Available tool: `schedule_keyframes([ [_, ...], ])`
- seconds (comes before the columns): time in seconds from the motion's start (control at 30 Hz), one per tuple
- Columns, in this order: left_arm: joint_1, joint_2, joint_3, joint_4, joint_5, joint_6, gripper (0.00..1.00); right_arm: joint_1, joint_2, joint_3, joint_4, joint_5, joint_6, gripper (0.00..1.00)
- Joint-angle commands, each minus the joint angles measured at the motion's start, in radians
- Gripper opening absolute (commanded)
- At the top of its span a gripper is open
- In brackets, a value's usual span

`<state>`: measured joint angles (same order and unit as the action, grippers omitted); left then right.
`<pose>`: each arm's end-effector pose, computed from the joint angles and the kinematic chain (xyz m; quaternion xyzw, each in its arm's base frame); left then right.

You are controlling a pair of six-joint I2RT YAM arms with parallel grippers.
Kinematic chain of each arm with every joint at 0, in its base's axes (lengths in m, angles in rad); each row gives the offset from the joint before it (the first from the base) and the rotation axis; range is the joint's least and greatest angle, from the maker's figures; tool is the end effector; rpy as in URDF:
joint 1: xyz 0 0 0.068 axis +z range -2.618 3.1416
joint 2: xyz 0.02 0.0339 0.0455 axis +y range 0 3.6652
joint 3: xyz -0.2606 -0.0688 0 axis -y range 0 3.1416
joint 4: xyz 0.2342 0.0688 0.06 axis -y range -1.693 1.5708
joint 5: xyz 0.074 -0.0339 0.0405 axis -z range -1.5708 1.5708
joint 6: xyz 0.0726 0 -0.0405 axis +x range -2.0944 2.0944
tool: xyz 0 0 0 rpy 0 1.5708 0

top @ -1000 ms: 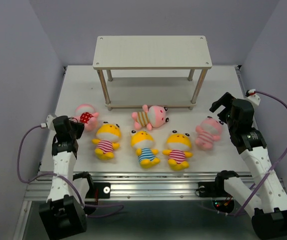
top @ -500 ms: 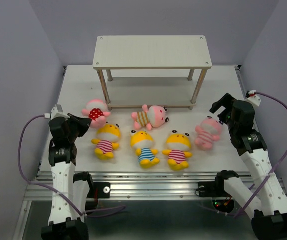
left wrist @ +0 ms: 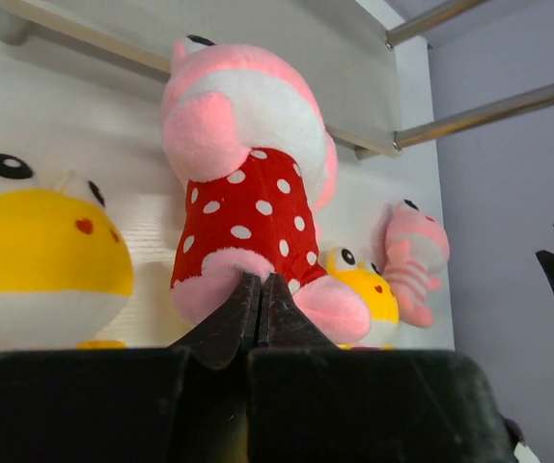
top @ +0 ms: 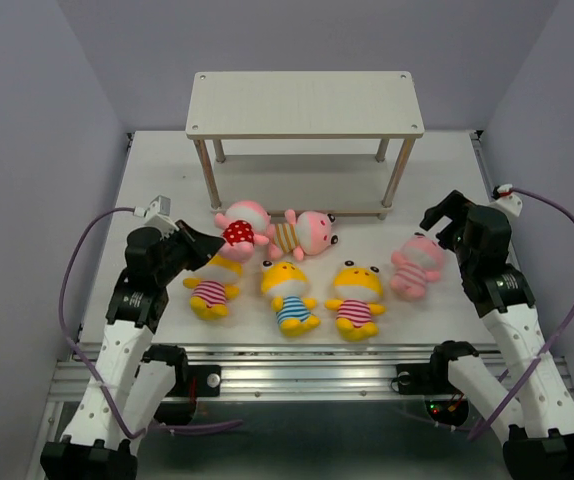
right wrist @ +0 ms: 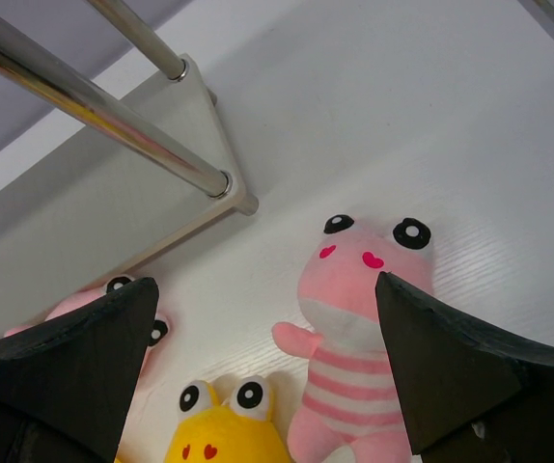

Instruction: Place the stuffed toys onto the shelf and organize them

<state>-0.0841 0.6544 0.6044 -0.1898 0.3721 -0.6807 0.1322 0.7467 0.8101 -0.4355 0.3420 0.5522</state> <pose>0.1848 -0.0421 0.2867 -0.1180 0.7725 -0.3614 0.5087 0.1929 0.0011 0.3135 0.2635 0.7758 0.0542 0.5708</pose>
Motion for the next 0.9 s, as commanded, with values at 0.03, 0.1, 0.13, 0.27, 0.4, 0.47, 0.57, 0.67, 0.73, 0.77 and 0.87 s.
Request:
schedule_keyframes([
  [0.03, -0.115, 0.037, 0.038, 0.199, -0.074, -0.052, 0.00, 0.000, -0.006, -0.006, 0.061, -0.012, -0.031, 1.00],
  [0.1, -0.147, 0.074, 0.040, 0.246, -0.102, -0.062, 0.00, 0.000, -0.004, -0.006, 0.061, -0.011, -0.032, 1.00],
  [0.13, -0.163, 0.083, 0.038, 0.292, -0.139, -0.068, 0.00, 0.000, -0.001, -0.006, 0.063, -0.011, -0.035, 1.00],
  [0.27, -0.246, 0.132, 0.028, 0.427, -0.251, -0.072, 0.00, 0.000, 0.003, -0.006, 0.067, -0.014, -0.041, 1.00],
  [0.4, -0.264, 0.210, 0.021, 0.573, -0.269, -0.071, 0.00, 0.000, 0.009, -0.003, 0.069, -0.012, -0.046, 1.00],
  [0.47, -0.278, 0.247, 0.032, 0.633, -0.297, -0.060, 0.00, 0.000, 0.011, -0.002, 0.072, -0.012, -0.048, 1.00],
  [0.57, -0.286, 0.315, 0.058, 0.664, -0.351, -0.045, 0.00, 0.000, 0.013, -0.005, 0.070, -0.012, -0.051, 1.00],
  [0.67, -0.290, 0.379, 0.069, 0.730, -0.357, -0.034, 0.00, 0.000, 0.016, -0.005, 0.072, -0.005, -0.051, 1.00],
  [0.73, -0.290, 0.422, 0.081, 0.743, -0.387, -0.028, 0.00, 0.000, 0.019, -0.005, 0.072, -0.003, -0.051, 1.00],
  [0.77, -0.292, 0.436, 0.081, 0.756, -0.418, -0.026, 0.00, 0.000, 0.019, -0.003, 0.072, -0.003, -0.052, 1.00],
  [0.87, -0.292, 0.481, 0.074, 0.802, -0.437, -0.031, 0.00, 0.000, 0.022, -0.003, 0.075, -0.005, -0.055, 1.00],
])
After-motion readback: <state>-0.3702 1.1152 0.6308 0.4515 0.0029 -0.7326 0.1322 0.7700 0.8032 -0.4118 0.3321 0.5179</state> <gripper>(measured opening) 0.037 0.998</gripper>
